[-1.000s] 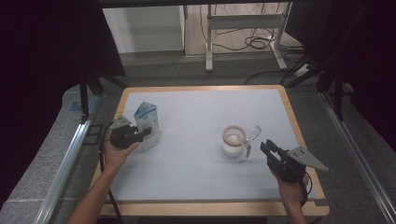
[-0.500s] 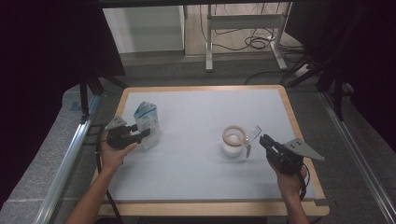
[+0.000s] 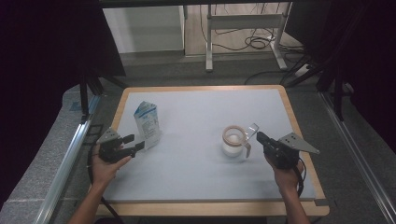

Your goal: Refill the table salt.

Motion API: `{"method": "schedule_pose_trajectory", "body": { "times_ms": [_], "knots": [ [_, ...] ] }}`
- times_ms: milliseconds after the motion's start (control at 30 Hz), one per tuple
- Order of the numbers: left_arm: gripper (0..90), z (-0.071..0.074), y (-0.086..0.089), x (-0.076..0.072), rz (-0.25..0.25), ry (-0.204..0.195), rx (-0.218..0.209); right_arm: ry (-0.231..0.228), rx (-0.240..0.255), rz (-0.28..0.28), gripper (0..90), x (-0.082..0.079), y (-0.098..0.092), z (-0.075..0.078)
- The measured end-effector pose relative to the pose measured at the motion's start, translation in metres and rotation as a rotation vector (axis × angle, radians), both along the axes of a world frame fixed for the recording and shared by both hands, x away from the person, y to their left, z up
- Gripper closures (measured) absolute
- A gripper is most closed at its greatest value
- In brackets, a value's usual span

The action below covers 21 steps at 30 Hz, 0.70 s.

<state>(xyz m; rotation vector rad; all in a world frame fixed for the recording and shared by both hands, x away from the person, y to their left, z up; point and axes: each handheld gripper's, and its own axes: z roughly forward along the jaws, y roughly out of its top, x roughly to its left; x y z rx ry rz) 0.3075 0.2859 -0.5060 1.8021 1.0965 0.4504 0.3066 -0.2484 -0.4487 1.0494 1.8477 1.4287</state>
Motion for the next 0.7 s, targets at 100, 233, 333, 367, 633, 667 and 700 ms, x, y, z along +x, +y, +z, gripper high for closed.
{"method": "schedule_pose_trajectory", "body": {
  "times_ms": [100,233,333,367,633,667,700],
  "knots": [
    [38.1,-0.001,0.0,-0.011,0.0,-0.025,0.003,-0.006,0.001,0.002,86.7,0.0,0.003,0.002],
    [38.1,0.001,-0.006,-0.023,-0.004,-0.059,0.014,-0.009,0.006,0.006,87.2,0.0,0.006,0.004],
    [37.9,0.002,-0.013,-0.028,-0.014,-0.082,0.025,-0.009,0.002,0.014,88.4,0.002,0.008,0.004],
    [37.7,0.002,-0.016,-0.029,-0.017,-0.084,0.026,-0.008,0.0,0.02,88.9,0.003,0.01,0.004],
    [37.5,-0.002,-0.027,-0.03,-0.056,-0.074,0.024,0.025,-0.048,0.078,90.0,0.015,0.029,-0.001],
    [37.4,-0.003,-0.027,-0.029,-0.062,-0.069,0.022,0.033,-0.052,0.084,90.0,0.018,0.032,-0.002],
    [37.4,-0.003,-0.027,-0.029,-0.064,-0.068,0.02,0.048,-0.059,0.096,90.0,0.022,0.036,-0.004]
  ]
}}
